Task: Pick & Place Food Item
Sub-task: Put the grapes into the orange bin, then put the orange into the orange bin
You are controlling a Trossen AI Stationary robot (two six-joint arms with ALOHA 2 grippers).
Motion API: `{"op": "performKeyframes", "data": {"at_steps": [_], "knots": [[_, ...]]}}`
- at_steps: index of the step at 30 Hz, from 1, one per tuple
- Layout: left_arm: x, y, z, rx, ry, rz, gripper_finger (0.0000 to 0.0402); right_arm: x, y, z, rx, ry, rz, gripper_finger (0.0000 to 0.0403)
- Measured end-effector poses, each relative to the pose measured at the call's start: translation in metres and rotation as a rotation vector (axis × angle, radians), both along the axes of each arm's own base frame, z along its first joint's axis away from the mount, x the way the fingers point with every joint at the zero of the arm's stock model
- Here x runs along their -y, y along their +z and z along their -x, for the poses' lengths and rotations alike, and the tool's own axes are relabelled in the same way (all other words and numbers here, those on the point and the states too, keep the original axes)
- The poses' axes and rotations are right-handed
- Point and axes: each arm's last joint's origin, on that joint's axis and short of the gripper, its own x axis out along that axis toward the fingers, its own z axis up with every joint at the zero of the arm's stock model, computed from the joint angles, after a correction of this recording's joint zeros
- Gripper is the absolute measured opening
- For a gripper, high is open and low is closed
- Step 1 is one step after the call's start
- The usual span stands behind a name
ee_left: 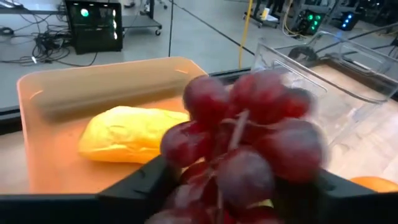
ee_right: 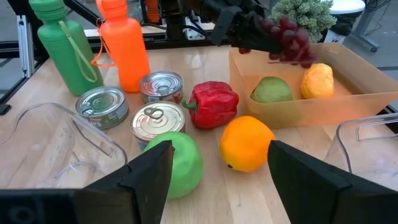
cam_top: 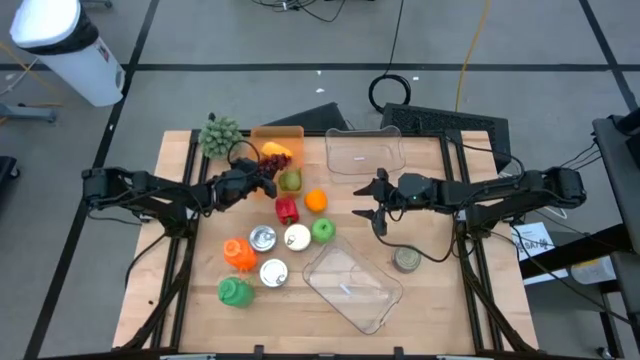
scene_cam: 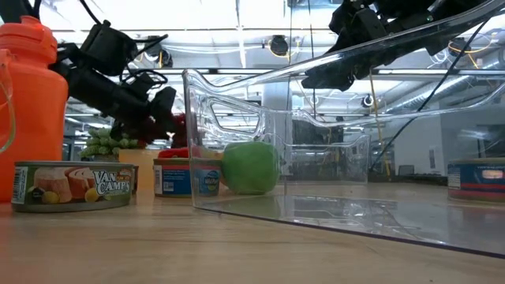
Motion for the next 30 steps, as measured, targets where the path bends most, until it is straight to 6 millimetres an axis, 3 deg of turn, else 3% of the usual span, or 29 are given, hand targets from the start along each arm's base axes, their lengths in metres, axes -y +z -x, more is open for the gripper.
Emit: {"op": "performKeyframes", "data": {"at_steps": [7,14,23,30], "knots": [[0.001,0.002,0.000,-0.044,-0.043,-0.047,0.0320,0.000,0.000,0.000,0.005,-0.001,-0.003,0.0247],[0.002,0.019,0.004,0.045,-0.041,-0.076,0.0353,0.001,-0.007,-0.016,0.074,-0.017,-0.046,0.0253],[0.012,0.047,0.011,0.181,-0.150,-0.123,0.0352,0.013,-0.009,-0.069,-0.056,-0.022,-0.004,0.0334],[0.018,0.053,0.013,0.204,-0.190,-0.142,0.0358,0.028,-0.019,-0.118,-0.247,-0.055,0.084,0.0380]]}}
